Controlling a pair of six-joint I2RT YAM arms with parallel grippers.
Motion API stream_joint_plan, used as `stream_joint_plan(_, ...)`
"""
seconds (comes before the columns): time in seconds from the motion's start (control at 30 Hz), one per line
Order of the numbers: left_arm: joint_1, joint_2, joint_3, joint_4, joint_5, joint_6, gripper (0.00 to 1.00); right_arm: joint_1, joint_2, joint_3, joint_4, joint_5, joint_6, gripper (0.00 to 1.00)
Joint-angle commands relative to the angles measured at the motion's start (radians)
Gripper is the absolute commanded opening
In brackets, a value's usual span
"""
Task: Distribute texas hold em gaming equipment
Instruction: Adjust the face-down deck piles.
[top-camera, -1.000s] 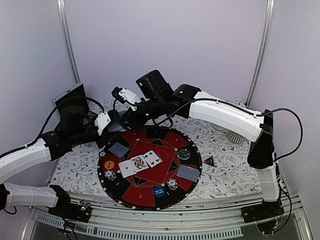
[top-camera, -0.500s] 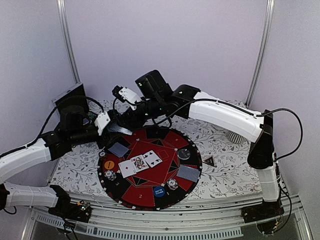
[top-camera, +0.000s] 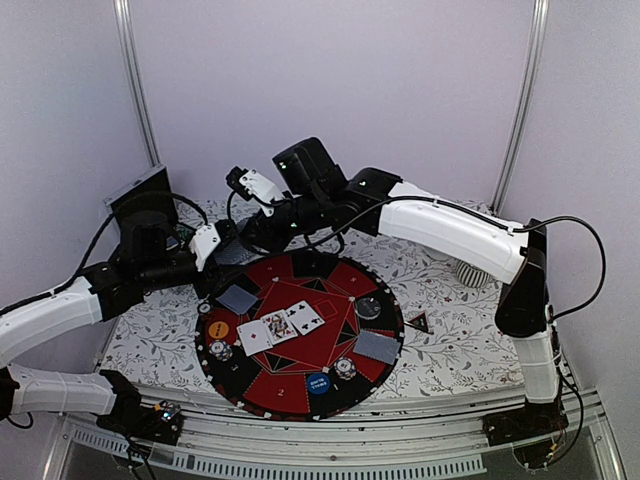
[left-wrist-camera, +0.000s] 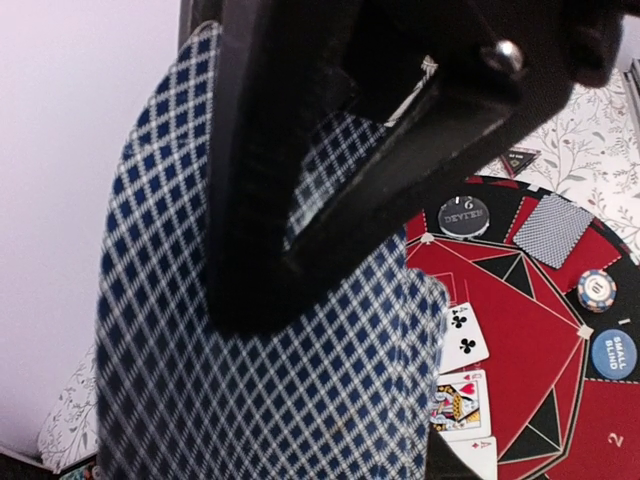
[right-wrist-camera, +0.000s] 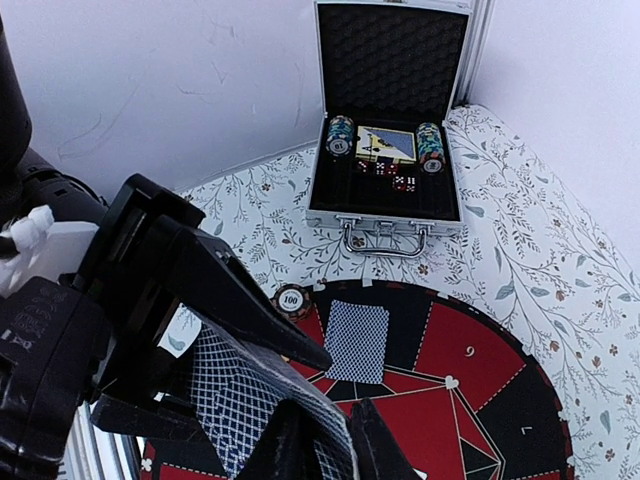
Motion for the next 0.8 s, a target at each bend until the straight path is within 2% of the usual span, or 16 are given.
stream_joint_plan(0.0,-0.01,0.001,0.016,0.03,-0.027,0.02,0.42,-0.006,-0.049,-0.007,-0.015,0.033,-0.001,0.13)
stream_joint_plan(0.07,-0.01,0.001,0.012,0.033,-0.034,0.027,0.42,-0.004,-0.052,-0.008,-0.038,-0.046,-0.034,0.05)
stream_joint_plan(0.13,-0.01,-0.003,0.01,0.035,-0.024,0.032,0.42,0.006,-0.059,-0.027,-0.052,-0.084,-0.079,0.02)
stream_joint_plan(0.43,-0.01,-0.01,0.012,0.034,0.031,0.019,0.42,0.023,-0.027,-0.039,-0.006,-0.106,-0.267,0.01)
stream_joint_plan(0.77,-0.01,-0.025,0.002,0.049,0.065,0.021,0.42,0.023,0.046,0.008,0.027,-0.147,-0.226,0.01)
